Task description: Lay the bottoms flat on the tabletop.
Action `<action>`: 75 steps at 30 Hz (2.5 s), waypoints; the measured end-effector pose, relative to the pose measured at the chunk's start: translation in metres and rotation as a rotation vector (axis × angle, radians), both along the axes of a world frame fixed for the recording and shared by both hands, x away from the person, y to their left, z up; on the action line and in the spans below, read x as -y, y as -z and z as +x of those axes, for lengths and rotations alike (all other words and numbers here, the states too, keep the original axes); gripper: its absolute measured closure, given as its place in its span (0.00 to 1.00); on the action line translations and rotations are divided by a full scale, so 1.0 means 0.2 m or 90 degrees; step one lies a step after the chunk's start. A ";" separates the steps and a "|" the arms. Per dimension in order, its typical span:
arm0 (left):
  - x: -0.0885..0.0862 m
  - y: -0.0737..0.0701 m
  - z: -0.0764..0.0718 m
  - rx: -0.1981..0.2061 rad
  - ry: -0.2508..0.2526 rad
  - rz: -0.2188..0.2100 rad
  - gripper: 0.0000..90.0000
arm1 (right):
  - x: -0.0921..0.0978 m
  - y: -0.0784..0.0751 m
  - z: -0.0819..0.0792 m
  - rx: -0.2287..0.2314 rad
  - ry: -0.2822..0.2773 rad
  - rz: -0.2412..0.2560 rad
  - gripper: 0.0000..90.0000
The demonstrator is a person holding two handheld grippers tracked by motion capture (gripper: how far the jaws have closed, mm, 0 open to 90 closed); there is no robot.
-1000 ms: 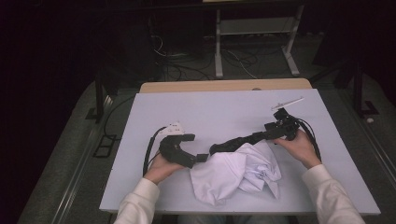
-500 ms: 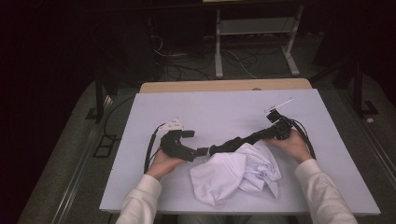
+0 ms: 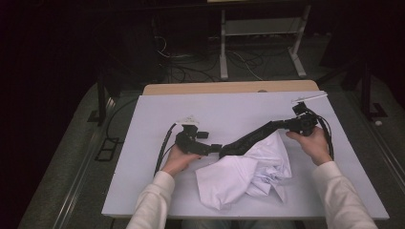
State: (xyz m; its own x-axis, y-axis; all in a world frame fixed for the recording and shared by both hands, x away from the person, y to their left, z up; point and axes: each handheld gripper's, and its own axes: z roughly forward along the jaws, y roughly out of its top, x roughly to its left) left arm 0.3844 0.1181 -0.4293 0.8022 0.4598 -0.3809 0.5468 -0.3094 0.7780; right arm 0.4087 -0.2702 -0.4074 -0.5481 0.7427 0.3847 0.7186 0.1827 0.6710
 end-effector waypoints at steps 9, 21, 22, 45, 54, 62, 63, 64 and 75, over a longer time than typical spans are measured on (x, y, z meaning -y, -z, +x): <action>0.20 0.09 0.05 -0.064 0.071 -0.036 0.26 | 0.11 -0.02 -0.04 0.013 0.027 0.029 0.96; 0.24 0.13 0.04 -0.174 0.168 -0.045 0.74 | 0.15 -0.04 -0.06 0.011 0.046 0.033 0.96; 0.25 0.14 0.03 -0.182 0.180 -0.034 0.76 | 0.15 -0.04 -0.06 0.011 0.046 0.033 0.96; 0.02 -0.24 0.13 -0.088 0.076 0.124 0.95 | 0.00 -0.06 -0.02 0.006 0.012 0.053 0.96; 0.02 -0.34 0.27 -0.052 0.056 0.198 0.95 | -0.05 -0.12 0.04 0.020 0.020 0.062 0.96; 0.06 -0.16 0.45 -0.064 0.044 0.202 0.95 | -0.02 -0.06 0.13 0.002 0.065 0.057 0.96; 0.07 -0.13 0.47 -0.069 0.042 0.203 0.95 | -0.02 -0.05 0.14 0.000 0.071 0.061 0.96; 0.07 -0.10 0.48 -0.075 0.039 0.204 0.95 | -0.02 -0.03 0.16 -0.006 0.076 0.064 0.96; -0.05 -0.04 0.48 -0.081 -0.078 0.131 0.67 | 0.01 0.10 0.23 -0.033 0.108 0.057 0.96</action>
State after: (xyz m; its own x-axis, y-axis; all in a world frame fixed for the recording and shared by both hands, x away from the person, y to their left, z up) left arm 0.4807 0.1278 -0.4209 0.6873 0.6292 -0.3629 0.6791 -0.3793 0.6285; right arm 0.4553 -0.2716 -0.4268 -0.3958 0.7844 0.4775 0.7678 -0.0026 0.6407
